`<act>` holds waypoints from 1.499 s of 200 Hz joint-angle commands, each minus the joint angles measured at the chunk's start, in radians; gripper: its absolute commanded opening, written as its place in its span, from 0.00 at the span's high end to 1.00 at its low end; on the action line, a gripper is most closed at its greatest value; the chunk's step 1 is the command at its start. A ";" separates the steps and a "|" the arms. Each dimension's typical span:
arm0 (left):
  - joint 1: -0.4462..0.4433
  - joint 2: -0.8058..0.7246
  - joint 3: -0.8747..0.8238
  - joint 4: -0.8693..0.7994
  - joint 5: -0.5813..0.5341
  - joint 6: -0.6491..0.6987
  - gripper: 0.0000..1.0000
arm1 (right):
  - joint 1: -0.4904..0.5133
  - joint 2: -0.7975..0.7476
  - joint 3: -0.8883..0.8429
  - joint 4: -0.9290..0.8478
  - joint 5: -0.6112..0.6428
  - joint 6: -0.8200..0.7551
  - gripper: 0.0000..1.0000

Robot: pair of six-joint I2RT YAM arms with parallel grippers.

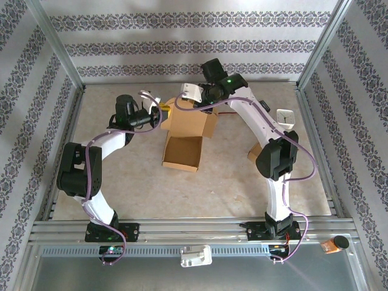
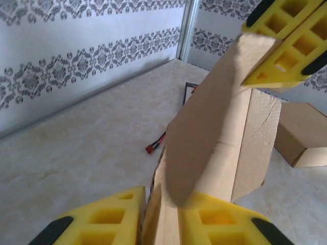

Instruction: Fold the paper box

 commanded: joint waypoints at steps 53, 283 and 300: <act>-0.008 -0.342 -0.140 -0.248 -0.157 -0.149 0.63 | 0.036 -0.115 -0.096 0.064 0.087 -0.034 0.95; -0.011 -0.117 0.029 -0.436 -0.167 0.112 1.00 | 0.160 -0.134 -0.164 0.168 0.223 0.095 0.82; -0.017 -0.117 0.007 -0.410 -0.184 0.114 1.00 | 0.160 -0.151 -0.161 0.200 0.187 0.240 0.64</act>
